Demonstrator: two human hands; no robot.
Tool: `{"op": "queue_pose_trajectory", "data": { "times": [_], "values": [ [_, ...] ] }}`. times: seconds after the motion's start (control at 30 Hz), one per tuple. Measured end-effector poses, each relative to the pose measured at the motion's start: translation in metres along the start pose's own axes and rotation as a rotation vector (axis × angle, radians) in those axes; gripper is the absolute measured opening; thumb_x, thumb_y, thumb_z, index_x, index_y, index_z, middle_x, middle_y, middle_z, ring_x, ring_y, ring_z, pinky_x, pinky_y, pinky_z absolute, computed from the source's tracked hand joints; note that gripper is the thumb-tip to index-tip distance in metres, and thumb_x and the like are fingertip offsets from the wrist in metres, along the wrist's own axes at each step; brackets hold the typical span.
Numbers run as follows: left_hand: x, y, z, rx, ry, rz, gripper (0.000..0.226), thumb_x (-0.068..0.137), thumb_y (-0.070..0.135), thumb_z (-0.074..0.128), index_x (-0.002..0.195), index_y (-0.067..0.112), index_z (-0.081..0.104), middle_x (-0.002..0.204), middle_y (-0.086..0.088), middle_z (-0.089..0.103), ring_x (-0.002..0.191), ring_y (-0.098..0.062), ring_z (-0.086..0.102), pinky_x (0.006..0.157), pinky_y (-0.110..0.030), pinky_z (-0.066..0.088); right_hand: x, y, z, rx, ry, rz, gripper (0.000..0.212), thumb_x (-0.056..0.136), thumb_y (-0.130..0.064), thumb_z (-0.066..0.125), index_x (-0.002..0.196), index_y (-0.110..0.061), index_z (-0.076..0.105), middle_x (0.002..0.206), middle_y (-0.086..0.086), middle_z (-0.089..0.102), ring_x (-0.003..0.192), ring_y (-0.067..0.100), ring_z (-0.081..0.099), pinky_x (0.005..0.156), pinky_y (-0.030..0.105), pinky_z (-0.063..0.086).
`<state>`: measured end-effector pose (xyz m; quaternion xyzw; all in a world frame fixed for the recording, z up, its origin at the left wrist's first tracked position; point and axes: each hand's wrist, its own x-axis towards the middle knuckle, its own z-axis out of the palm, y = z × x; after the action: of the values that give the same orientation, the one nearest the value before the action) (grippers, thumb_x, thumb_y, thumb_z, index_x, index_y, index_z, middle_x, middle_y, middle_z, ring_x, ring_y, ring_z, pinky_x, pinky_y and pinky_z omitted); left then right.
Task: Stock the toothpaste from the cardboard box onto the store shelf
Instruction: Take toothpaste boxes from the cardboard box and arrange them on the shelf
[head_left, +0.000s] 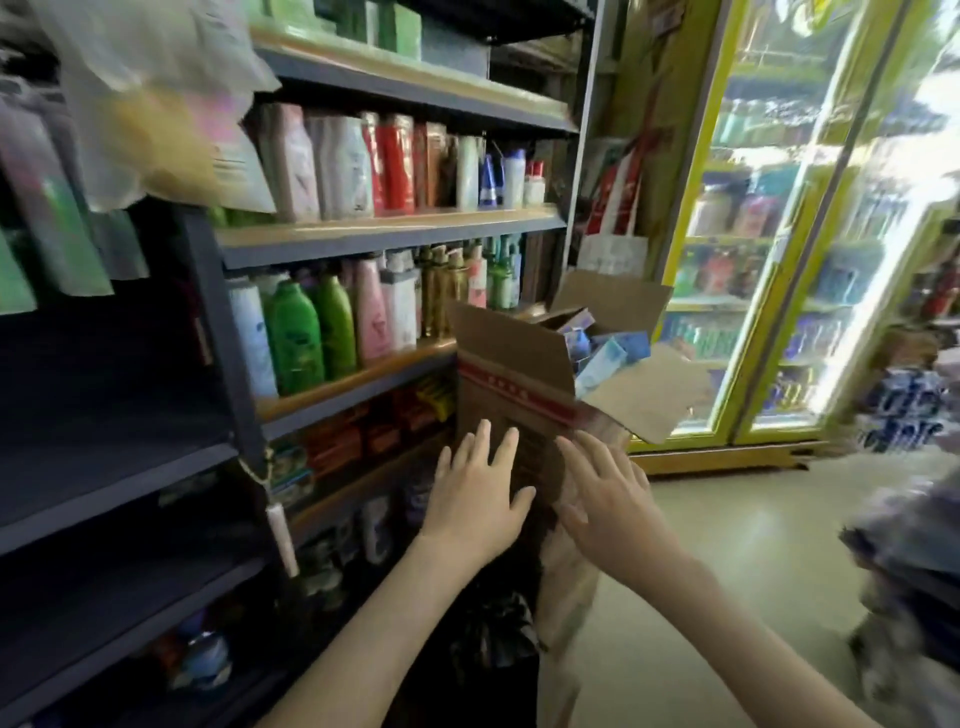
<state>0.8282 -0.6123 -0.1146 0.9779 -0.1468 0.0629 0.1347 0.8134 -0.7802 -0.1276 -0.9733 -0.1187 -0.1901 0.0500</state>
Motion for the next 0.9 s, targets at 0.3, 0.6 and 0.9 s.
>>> {"op": "queue_pose_trajectory", "data": {
  "times": [0.3, 0.6, 0.9],
  "values": [
    [0.153, 0.031, 0.028, -0.009, 0.14, 0.08, 0.061, 0.101, 0.044, 0.038, 0.154, 0.024, 0.015, 0.162, -0.003, 0.008, 0.147, -0.019, 0.011, 0.117, -0.03, 0.014, 0.12, 0.138, 0.041, 0.147, -0.045, -0.016, 0.065, 0.094, -0.035, 0.053, 0.149, -0.025, 0.02, 0.151, -0.003, 0.025, 0.135, 0.02, 0.027, 0.11, 0.035, 0.026],
    [0.31, 0.094, 0.04, -0.062, 0.29, 0.115, 0.053, 0.099, 0.036, 0.045, 0.148, 0.02, 0.033, 0.155, -0.003, 0.029, 0.138, -0.02, 0.034, 0.106, -0.032, 0.033, 0.283, 0.304, 0.074, 0.26, -0.027, 0.285, 0.053, 0.093, -0.029, 0.056, 0.14, -0.013, 0.038, 0.135, 0.013, 0.045, 0.124, 0.033, 0.042, 0.099, 0.04, 0.036],
    [0.403, 0.129, 0.078, 0.071, 0.164, -0.255, 0.05, 0.099, 0.042, 0.041, 0.144, 0.021, 0.031, 0.146, 0.001, 0.034, 0.127, -0.021, 0.041, 0.094, -0.035, 0.041, 0.373, 0.378, 0.16, 0.364, -0.235, 0.28, 0.058, 0.083, -0.049, 0.064, 0.117, -0.011, 0.039, 0.115, 0.013, 0.06, 0.102, 0.033, 0.059, 0.065, 0.036, 0.039]
  ]
}}
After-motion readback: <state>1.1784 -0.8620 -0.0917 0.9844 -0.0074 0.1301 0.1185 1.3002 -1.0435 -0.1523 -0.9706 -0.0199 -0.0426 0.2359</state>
